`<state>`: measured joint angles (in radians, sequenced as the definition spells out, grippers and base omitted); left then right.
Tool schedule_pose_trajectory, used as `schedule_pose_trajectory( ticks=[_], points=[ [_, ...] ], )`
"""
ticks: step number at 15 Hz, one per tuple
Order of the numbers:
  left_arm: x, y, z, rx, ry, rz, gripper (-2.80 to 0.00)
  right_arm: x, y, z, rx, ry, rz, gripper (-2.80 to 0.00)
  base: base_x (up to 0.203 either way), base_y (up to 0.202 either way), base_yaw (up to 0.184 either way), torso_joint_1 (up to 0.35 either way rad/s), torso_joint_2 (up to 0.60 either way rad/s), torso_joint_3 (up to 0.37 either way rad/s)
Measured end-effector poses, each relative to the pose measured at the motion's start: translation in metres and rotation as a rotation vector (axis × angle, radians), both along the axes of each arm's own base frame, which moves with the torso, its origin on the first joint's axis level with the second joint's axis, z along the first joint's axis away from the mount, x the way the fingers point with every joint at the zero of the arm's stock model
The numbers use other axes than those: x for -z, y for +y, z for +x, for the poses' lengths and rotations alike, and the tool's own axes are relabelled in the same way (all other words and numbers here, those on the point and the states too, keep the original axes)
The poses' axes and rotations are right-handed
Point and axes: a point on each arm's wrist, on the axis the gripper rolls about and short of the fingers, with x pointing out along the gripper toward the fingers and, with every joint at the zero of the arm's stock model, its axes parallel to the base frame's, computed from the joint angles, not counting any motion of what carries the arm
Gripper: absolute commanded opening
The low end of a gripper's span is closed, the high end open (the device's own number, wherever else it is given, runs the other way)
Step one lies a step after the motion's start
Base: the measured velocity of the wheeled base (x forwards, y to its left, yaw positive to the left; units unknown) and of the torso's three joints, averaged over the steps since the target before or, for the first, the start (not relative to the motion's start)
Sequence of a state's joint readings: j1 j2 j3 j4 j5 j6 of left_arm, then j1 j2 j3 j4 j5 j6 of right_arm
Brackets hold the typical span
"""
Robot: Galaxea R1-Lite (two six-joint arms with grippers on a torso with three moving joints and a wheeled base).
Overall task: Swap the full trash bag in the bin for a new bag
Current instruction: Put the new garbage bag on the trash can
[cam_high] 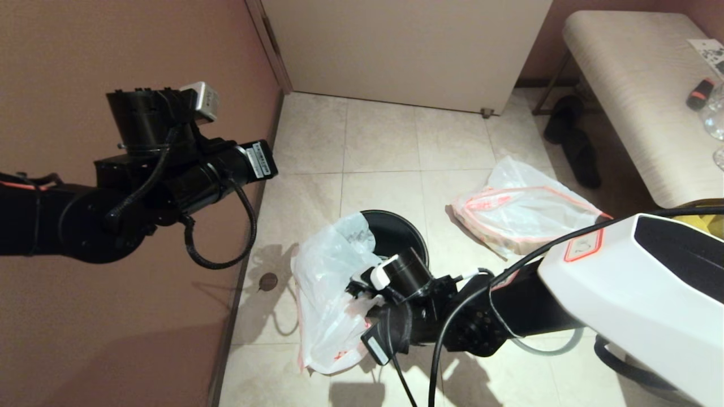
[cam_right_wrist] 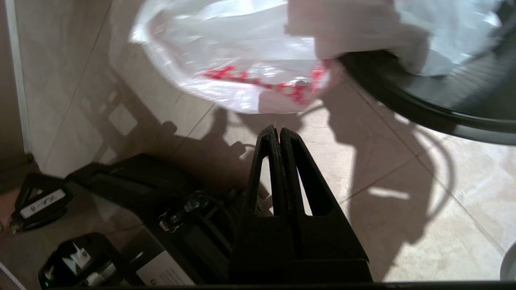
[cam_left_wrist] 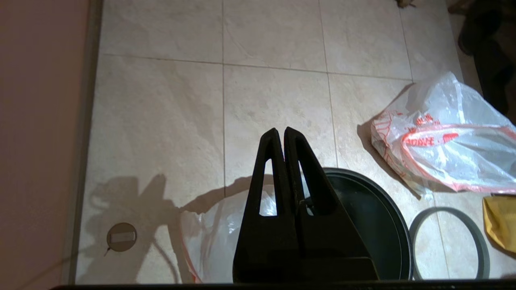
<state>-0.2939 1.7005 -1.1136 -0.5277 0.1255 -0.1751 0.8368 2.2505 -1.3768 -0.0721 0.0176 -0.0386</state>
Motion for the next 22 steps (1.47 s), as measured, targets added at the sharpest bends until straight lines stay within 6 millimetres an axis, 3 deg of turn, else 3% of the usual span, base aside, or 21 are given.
schedule_pose_trajectory(
  ticks=[3,4,11,16,22],
  points=[
    [-0.012,0.006,-0.009,-0.009,-0.032,-0.010,-2.80,0.017,0.018,-0.013,-0.063,0.003,-0.040,-2.80,0.000,0.000,0.000,0.000,0.00,0.000],
    [-0.015,0.009,-0.011,-0.013,-0.042,-0.013,-2.80,0.022,0.023,-0.013,-0.080,-0.007,-0.051,0.00,0.000,0.000,0.000,0.000,0.00,0.000],
    [-0.029,0.014,-0.024,-0.020,-0.085,-0.023,-2.80,0.037,0.072,-0.007,-0.124,-0.115,-0.045,0.00,0.000,0.000,0.000,0.000,0.00,0.000],
    [-0.033,0.015,-0.028,-0.021,-0.096,-0.025,-2.80,0.066,0.086,-0.006,-0.118,-0.175,-0.133,0.00,0.000,0.000,0.000,0.000,0.00,0.000],
    [-0.035,0.016,-0.030,-0.022,-0.102,-0.026,-2.80,0.079,0.096,-0.012,-0.160,-0.180,-0.150,0.00,0.000,0.000,0.000,0.000,0.00,0.000]
  ],
)
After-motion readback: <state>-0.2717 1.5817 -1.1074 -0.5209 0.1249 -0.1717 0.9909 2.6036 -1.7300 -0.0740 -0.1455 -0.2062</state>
